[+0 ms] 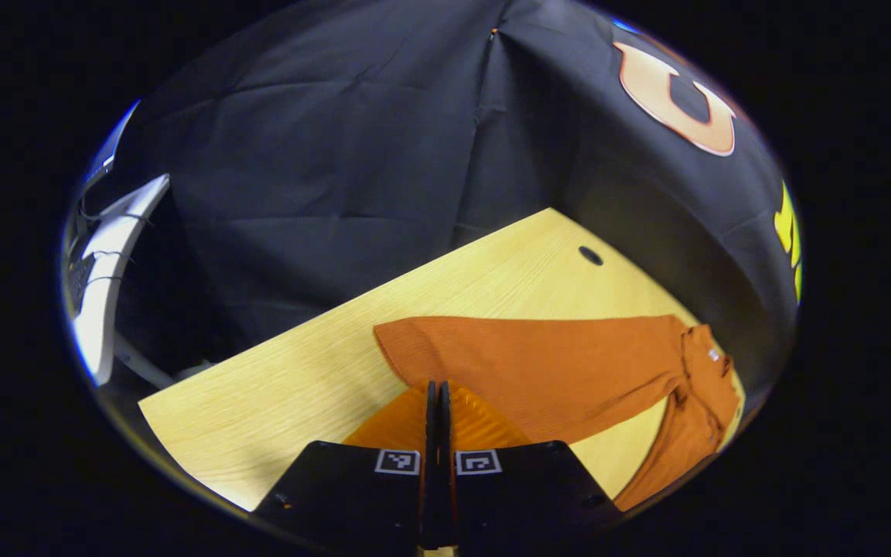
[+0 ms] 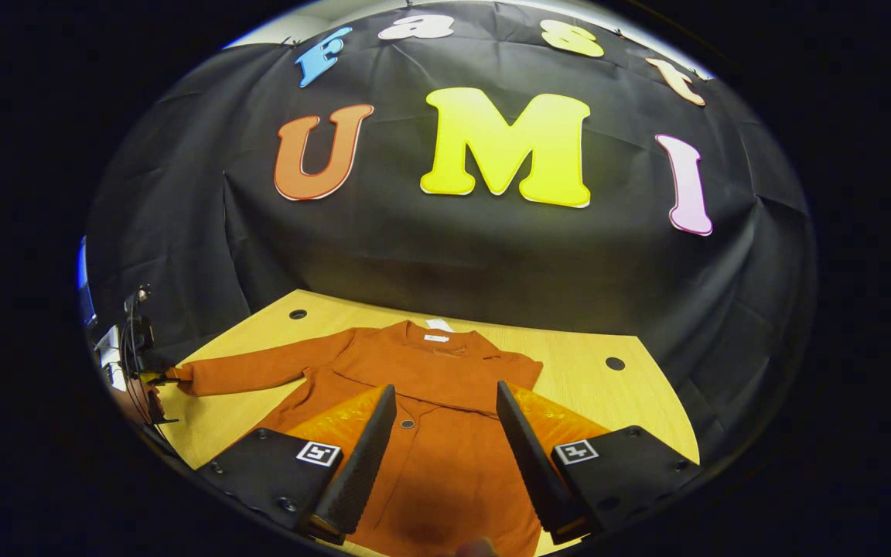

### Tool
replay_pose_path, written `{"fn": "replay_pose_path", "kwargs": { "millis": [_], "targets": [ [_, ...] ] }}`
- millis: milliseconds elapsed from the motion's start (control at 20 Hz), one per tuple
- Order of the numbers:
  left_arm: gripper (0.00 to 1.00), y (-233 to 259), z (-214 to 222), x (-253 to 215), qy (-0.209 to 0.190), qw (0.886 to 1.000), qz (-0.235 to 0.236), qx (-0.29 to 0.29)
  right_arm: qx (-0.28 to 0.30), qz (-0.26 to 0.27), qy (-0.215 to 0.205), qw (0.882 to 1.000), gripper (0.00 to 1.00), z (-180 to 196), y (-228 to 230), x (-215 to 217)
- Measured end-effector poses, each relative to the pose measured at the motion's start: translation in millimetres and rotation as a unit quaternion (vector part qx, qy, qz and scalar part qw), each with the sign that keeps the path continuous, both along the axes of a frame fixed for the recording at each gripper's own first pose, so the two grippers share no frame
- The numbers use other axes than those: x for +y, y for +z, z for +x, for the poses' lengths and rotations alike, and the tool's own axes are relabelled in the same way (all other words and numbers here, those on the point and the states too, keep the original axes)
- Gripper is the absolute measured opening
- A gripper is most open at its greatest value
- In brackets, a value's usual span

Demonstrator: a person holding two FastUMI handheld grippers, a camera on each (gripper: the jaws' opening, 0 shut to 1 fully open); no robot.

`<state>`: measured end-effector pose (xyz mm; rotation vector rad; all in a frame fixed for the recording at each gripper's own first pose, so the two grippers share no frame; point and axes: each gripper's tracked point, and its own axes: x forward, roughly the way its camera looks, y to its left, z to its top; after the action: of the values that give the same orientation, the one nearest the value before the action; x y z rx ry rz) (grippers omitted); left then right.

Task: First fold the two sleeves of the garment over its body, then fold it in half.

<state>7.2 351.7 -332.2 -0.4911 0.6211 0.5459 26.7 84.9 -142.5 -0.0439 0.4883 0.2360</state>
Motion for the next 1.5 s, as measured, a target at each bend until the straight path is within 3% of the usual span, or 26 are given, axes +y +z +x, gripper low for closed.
{"fn": "replay_pose_path", "kwargs": {
  "millis": [150,400,800,1050,1250,1500],
  "targets": [
    [0.03,23.4,8.7,-0.9,-0.009,1.000,-0.014,-0.027,0.001,0.005,-0.010,1.000,0.85,-3.9,1.3,-8.8],
    [0.03,85.6,48.6,-17.3,-0.060,0.995,-0.002,-0.081,0.000,0.017,-0.031,0.999,0.83,-10.4,-0.1,-27.9],
    [0.03,232.0,170.5,-81.2,-0.160,0.968,0.028,-0.192,-0.022,0.036,-0.088,0.995,0.85,-25.3,15.4,-83.2],
    [0.03,292.0,241.5,-172.9,-0.249,0.938,0.045,-0.238,-0.028,0.034,-0.159,0.986,0.85,-49.1,17.8,-148.6],
    [0.03,308.8,268.7,-280.1,-0.336,0.904,0.053,-0.257,-0.025,0.026,-0.215,0.976,0.85,-73.4,18.0,-198.7],
    [0.02,262.7,264.1,-424.2,-0.458,0.857,0.076,-0.221,-0.019,0.002,-0.265,0.964,0.83,-100.5,19.6,-249.2]
  ]
}}
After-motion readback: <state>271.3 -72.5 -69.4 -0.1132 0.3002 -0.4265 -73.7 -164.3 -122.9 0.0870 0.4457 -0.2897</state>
